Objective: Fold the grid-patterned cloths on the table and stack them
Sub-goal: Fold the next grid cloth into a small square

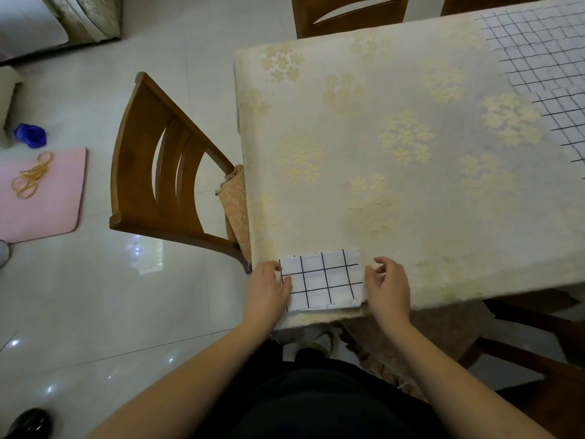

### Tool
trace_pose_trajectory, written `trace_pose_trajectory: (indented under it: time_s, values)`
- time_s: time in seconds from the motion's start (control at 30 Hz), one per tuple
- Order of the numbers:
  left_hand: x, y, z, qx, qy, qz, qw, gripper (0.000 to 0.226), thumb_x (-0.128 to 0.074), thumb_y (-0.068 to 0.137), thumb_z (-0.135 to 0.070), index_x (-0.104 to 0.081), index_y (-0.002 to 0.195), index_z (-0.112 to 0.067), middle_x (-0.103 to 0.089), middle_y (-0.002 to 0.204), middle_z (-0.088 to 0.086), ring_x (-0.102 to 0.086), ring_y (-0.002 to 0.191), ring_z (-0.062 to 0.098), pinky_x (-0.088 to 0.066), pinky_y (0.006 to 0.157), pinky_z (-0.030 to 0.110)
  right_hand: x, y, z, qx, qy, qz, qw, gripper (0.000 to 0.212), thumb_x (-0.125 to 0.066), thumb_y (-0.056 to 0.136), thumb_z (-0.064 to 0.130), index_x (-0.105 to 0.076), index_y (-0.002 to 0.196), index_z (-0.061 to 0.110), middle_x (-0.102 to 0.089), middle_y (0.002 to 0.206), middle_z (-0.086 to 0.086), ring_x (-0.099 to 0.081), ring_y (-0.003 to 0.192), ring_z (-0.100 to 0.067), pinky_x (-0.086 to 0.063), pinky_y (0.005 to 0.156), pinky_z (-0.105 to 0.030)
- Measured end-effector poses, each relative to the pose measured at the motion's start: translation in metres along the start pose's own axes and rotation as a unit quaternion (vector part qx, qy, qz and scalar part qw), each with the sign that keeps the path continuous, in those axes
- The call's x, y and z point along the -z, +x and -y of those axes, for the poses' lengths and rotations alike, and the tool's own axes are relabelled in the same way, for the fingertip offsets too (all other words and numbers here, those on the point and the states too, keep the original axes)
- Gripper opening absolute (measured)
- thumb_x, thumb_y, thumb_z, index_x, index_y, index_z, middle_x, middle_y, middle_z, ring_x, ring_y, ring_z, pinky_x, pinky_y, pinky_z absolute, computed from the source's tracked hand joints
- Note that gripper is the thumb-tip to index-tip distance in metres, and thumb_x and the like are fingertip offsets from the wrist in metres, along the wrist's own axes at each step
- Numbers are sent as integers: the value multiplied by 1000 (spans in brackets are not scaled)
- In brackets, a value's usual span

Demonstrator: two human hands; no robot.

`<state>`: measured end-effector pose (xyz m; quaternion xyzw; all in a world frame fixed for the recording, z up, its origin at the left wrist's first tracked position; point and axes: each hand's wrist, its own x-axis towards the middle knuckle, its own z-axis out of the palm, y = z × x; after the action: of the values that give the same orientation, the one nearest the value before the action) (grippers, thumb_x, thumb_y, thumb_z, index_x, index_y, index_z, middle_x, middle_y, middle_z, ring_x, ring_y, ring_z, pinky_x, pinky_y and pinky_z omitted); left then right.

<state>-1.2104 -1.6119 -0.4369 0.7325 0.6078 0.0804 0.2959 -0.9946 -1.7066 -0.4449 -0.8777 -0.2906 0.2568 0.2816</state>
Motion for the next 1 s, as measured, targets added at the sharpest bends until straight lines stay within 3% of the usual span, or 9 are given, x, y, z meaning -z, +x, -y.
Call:
trace_pose_trajectory:
  time_s: [0.1,0.2,0.3,0.43,0.53,0.7,0.9,1.0]
  values:
    - [-16,2,7,-193,112,18,975,47,-48,94,-35,-53,133,-12,-54,137,7,-48,128,24,-35,112,39,-15,-4,10,136,-86,5,987,36,-46,98,30,-55,129,15,-58,125,-3,-53,114,-21,-40,100,-38]
    - [-32,6,9,-252,197,83,944,63,-36,96,-40,-35,149,-7,-33,157,11,-29,146,27,-14,121,40,-40,-9,28,228,-139,84,960,57,-21,96,36,-47,142,14,-49,145,-4,-43,135,-21,-26,114,-33]
    - [-42,8,10,-247,238,128,931,65,-28,101,-44,-22,154,-7,-20,161,10,-17,150,23,-8,119,39,-64,-12,33,269,-189,153,932,59,-18,97,31,-44,145,8,-41,153,-6,-37,142,-22,-16,119,-30]
    - [-49,8,14,-219,238,155,934,67,-15,101,-52,1,154,-14,3,163,3,2,151,18,-1,124,37,-70,-9,19,234,-304,167,908,58,-28,97,38,-43,145,9,-40,153,-5,-31,143,-16,-7,119,-32]
    - [-46,13,19,-218,254,147,931,73,-14,98,-61,5,154,-17,8,162,0,2,151,18,2,122,35,-60,-5,5,239,-336,166,896,68,-28,96,48,-25,153,11,-23,160,-6,-15,148,-16,-2,118,-33]
    - [-21,24,34,-191,283,181,922,100,-22,87,-79,25,150,-18,32,156,-2,28,145,17,15,119,38,-38,0,-20,208,-358,146,898,77,-21,97,58,-1,156,14,4,164,-4,2,150,-16,6,120,-32]
    - [-8,31,30,-181,309,227,905,113,-31,81,-84,26,151,-16,32,158,2,26,146,20,11,120,43,-33,0,-16,201,-351,156,901,80,-5,92,62,19,152,16,22,161,-2,13,150,-17,13,119,-31]
    - [-2,34,23,-172,310,243,903,108,-35,84,-79,21,153,-16,25,161,2,20,149,20,8,119,44,-26,0,1,186,-333,162,910,76,-17,97,56,3,156,14,6,165,-4,4,151,-19,7,119,-34]
